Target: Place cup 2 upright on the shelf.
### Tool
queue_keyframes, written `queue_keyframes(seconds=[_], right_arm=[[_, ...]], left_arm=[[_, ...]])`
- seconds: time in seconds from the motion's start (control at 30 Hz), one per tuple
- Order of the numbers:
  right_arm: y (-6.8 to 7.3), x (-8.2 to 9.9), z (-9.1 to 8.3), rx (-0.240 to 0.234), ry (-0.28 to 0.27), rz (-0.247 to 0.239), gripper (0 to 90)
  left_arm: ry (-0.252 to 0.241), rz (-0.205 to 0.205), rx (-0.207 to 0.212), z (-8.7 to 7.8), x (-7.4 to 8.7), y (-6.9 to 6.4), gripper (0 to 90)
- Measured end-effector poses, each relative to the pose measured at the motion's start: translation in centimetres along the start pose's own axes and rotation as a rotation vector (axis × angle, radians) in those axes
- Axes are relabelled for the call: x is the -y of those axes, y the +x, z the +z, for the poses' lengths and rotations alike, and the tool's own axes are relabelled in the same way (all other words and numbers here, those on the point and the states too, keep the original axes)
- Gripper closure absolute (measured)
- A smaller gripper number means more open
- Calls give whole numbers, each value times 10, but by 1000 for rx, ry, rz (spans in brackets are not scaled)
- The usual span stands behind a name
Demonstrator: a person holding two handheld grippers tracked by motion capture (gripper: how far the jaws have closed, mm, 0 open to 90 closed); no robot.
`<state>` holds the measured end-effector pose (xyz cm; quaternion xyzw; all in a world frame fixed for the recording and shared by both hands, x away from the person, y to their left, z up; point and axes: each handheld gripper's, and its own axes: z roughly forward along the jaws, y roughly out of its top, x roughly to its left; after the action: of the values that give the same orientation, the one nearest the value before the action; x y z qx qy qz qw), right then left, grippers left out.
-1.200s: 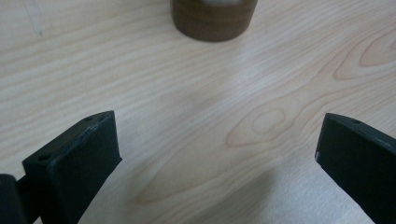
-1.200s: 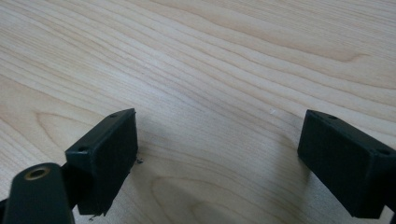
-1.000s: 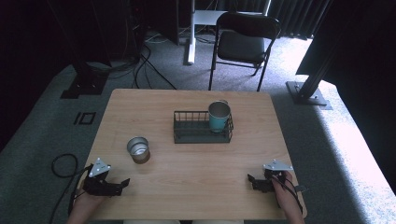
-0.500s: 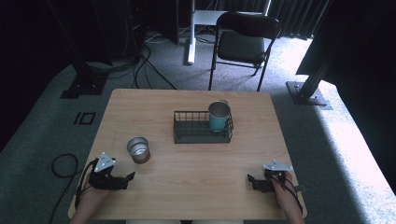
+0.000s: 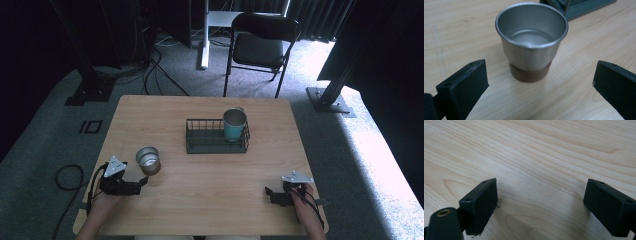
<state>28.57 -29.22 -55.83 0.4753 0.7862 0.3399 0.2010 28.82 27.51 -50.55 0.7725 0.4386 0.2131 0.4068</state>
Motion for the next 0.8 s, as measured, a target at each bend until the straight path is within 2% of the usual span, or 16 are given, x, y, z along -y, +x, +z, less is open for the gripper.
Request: queue_keyframes(seconds=[0.4,0.8], right_arm=[[0,0,0,0,1,1,116],[0,0,0,0,1,2,116]], left_arm=[[-45,2,-23,13,-18,3,4],[-32,11,-21,26,-28,3,4]])
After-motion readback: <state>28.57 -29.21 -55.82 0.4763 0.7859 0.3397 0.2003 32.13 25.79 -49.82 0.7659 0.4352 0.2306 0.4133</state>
